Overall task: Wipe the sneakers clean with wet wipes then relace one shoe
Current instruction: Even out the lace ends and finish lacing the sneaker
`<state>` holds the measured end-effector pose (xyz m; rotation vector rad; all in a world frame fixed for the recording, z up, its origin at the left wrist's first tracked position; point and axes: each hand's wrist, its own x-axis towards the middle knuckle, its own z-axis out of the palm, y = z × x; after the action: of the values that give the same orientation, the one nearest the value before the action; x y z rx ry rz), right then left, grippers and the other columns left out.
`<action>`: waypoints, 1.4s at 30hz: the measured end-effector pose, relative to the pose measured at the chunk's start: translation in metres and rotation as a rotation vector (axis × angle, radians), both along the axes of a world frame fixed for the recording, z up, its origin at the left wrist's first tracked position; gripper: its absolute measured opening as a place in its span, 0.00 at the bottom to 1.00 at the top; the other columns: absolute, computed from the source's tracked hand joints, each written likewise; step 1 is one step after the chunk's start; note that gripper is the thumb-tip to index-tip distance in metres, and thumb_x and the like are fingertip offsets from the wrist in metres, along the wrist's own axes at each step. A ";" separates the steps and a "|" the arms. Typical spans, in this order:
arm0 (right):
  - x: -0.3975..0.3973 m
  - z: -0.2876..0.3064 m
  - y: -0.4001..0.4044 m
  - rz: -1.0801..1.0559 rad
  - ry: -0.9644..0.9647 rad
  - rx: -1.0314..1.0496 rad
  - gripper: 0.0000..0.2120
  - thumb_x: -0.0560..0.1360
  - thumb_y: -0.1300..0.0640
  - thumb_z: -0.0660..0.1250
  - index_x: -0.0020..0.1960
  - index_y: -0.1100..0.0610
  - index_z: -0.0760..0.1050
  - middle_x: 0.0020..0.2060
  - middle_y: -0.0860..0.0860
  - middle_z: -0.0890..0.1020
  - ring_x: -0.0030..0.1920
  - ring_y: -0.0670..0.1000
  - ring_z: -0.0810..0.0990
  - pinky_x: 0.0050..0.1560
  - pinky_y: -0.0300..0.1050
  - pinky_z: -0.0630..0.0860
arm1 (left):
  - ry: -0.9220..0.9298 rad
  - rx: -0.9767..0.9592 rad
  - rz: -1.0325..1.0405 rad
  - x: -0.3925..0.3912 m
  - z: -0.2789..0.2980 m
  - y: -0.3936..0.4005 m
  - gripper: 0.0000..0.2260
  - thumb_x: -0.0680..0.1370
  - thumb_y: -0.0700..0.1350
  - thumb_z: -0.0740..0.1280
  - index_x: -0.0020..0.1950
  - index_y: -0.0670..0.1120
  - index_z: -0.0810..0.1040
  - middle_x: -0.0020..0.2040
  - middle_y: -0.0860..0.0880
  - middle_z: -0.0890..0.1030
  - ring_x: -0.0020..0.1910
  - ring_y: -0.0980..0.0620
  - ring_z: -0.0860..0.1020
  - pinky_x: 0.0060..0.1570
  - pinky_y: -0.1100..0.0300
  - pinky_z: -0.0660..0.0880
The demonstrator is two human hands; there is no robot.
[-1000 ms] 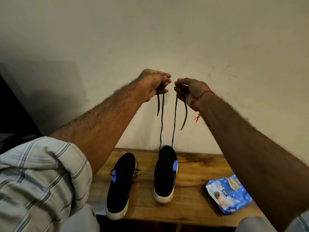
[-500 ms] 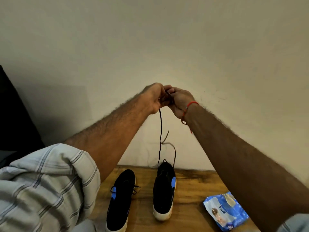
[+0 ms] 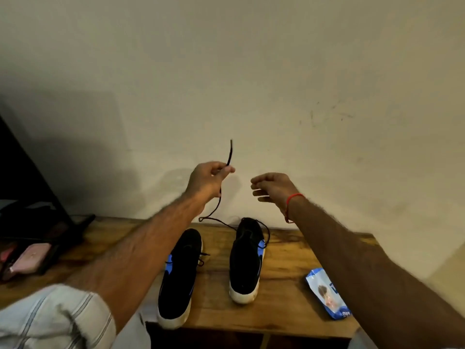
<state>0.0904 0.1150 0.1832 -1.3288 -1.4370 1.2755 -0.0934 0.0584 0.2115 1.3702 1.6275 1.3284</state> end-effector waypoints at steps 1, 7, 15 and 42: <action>0.002 -0.022 0.006 0.001 -0.066 -0.021 0.09 0.77 0.70 0.62 0.47 0.61 0.81 0.43 0.56 0.83 0.40 0.52 0.81 0.43 0.46 0.78 | 0.023 0.003 0.031 -0.006 -0.025 0.000 0.07 0.82 0.47 0.69 0.54 0.48 0.86 0.46 0.58 0.81 0.43 0.60 0.78 0.39 0.57 0.80; 0.009 -0.130 0.032 0.004 -0.541 0.051 0.11 0.76 0.69 0.65 0.50 0.58 0.83 0.51 0.57 0.85 0.53 0.56 0.82 0.59 0.46 0.77 | -0.161 -0.157 0.069 -0.020 -0.139 -0.008 0.07 0.81 0.39 0.68 0.56 0.48 0.84 0.42 0.49 0.85 0.32 0.57 0.78 0.31 0.62 0.73; -0.015 -0.173 0.067 0.557 -1.386 0.445 0.33 0.76 0.62 0.67 0.76 0.42 0.63 0.76 0.53 0.58 0.73 0.61 0.59 0.70 0.59 0.65 | -0.116 -0.152 -0.020 -0.009 -0.181 0.001 0.06 0.84 0.43 0.64 0.55 0.49 0.81 0.39 0.48 0.86 0.30 0.51 0.81 0.26 0.66 0.71; 0.007 0.027 0.028 -0.102 0.047 0.340 0.09 0.81 0.64 0.61 0.47 0.60 0.80 0.33 0.54 0.84 0.33 0.52 0.83 0.44 0.49 0.78 | -0.026 0.338 0.083 0.019 0.035 0.011 0.07 0.81 0.42 0.69 0.58 0.47 0.84 0.50 0.54 0.83 0.38 0.53 0.81 0.26 0.71 0.71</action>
<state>0.0975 0.1425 0.2105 -1.1198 -1.4578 0.9404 -0.0745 0.0698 0.2465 1.4805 1.5040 1.7243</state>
